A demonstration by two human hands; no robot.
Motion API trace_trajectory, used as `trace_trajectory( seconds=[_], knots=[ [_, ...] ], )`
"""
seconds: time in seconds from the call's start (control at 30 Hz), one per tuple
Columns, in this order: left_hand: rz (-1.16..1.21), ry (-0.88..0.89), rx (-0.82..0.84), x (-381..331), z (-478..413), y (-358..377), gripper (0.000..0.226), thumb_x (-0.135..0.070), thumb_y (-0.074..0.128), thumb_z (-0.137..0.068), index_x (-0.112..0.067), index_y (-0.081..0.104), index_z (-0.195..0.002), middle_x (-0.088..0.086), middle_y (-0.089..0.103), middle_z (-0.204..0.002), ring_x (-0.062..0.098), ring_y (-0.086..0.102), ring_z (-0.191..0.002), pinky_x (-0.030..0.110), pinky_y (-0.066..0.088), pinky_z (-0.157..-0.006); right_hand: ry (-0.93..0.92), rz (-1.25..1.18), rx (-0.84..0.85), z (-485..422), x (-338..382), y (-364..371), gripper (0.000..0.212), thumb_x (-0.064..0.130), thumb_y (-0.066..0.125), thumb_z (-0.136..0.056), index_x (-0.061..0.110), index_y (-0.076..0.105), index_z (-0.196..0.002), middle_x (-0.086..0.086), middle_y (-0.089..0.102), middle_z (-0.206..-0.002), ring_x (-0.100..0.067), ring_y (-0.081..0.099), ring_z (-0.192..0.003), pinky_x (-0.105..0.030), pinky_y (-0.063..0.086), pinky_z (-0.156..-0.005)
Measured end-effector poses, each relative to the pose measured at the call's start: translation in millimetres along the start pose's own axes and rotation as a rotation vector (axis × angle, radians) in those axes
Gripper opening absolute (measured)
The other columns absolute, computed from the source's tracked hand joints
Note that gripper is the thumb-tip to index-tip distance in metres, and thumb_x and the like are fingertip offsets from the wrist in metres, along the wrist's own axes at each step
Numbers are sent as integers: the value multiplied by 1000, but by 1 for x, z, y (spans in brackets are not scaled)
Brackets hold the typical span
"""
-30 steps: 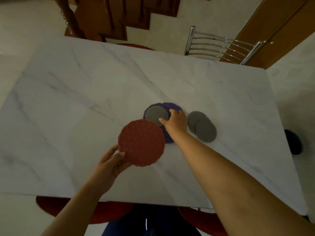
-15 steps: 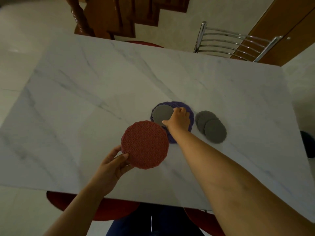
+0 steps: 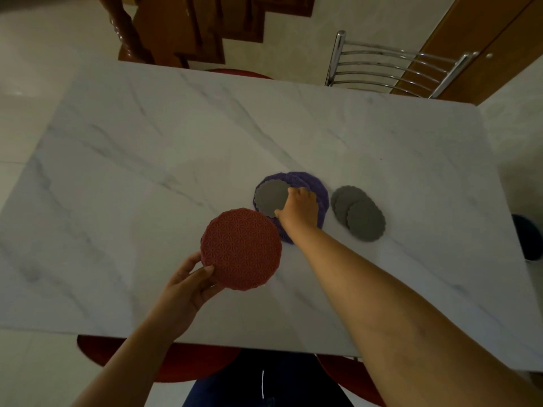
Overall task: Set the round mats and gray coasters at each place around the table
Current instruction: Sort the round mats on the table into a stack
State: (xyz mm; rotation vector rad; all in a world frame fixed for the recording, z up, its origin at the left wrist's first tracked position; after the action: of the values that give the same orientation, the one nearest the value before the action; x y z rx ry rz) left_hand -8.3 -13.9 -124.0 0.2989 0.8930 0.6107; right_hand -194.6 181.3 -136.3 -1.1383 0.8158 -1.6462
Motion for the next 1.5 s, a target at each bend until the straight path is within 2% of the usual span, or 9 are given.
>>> trace_trajectory(
  seconds=[0.3, 0.47, 0.67, 0.77, 0.93, 1.07, 1.2, 1.33, 1.5],
  knots=[
    [15, -2, -8, 1, 1, 1, 31, -2, 56, -77, -13, 62, -105, 8, 74, -90, 21, 72, -76, 34, 61, -71, 132, -88, 127, -14, 8, -4, 92, 14, 70, -78, 11, 12, -148, -18, 21, -151, -37, 19, -139, -46, 27, -110],
    [10, 9, -2, 1, 3, -2, 32, -2, 54, -79, -12, 61, -109, 9, 75, -93, 22, 73, -79, 34, 61, -72, 57, 42, 53, -16, 7, -8, 80, 20, 76, -74, 9, 29, -139, -17, 32, -141, -37, 32, -130, -44, 36, -103],
    [30, -4, -11, 1, -1, -2, 30, -1, 53, -81, -14, 63, -105, 8, 75, -94, 22, 73, -80, 35, 61, -72, 52, -496, -4, -7, -33, -28, 13, 18, 54, -90, 10, 50, -100, -7, 56, -90, -24, 53, -88, -32, 38, -70],
    [18, -2, 2, 0, -5, 5, 31, -4, 56, -80, -15, 63, -108, 8, 75, -99, 22, 72, -85, 36, 60, -78, 172, -644, -137, 1, -76, -48, 25, 14, 55, -88, 0, 59, -109, -14, 64, -107, -27, 60, -99, -33, 45, -83],
    [5, -15, 19, 7, -16, 19, 27, 0, 50, -88, -16, 63, -105, 5, 75, -95, 19, 72, -81, 34, 60, -75, 472, -748, -249, 27, -163, -59, 30, 13, 59, -87, -10, 61, -106, -30, 66, -104, -43, 64, -95, -57, 52, -85],
    [19, -12, 44, 10, -22, 27, 26, -5, 56, -76, -18, 64, -98, 3, 74, -85, 17, 72, -74, 33, 60, -72, 493, -560, -144, 42, -192, -53, 29, 11, 64, -85, -6, 63, -108, -26, 65, -112, -39, 62, -102, -45, 48, -87],
    [17, -11, 57, 12, -25, 28, 26, -5, 57, -76, -19, 65, -96, 1, 74, -84, 16, 72, -73, 34, 60, -75, 524, -393, -180, 47, -186, -49, 57, 21, 68, -82, 3, 47, -132, -22, 53, -132, -38, 51, -120, -42, 43, -99],
    [19, -2, 48, 9, -23, 25, 26, -6, 58, -76, -20, 66, -97, 2, 75, -88, 17, 72, -77, 34, 60, -77, 316, -293, -234, 38, -145, -46, 52, 26, 67, -82, 11, 53, -129, -17, 52, -133, -33, 48, -122, -40, 40, -103],
    [39, 20, -1, 6, -18, 20, 26, -1, 52, -84, -19, 64, -99, 3, 74, -87, 17, 72, -75, 32, 61, -73, 88, -113, -38, 19, -91, -28, 69, 50, 68, -78, 17, 46, -134, -13, 39, -140, -33, 35, -130, -41, 32, -105]
  ],
)
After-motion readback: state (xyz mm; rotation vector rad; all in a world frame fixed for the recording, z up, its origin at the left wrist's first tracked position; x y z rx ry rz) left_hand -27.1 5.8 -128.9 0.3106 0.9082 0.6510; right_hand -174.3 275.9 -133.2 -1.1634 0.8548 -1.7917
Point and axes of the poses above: each hand's wrist, its own z-axis away from the middle knuckle, its own y-axis out of the palm, x = y × z, the point moved 4 cm from there along -z, towards the middle knuckle
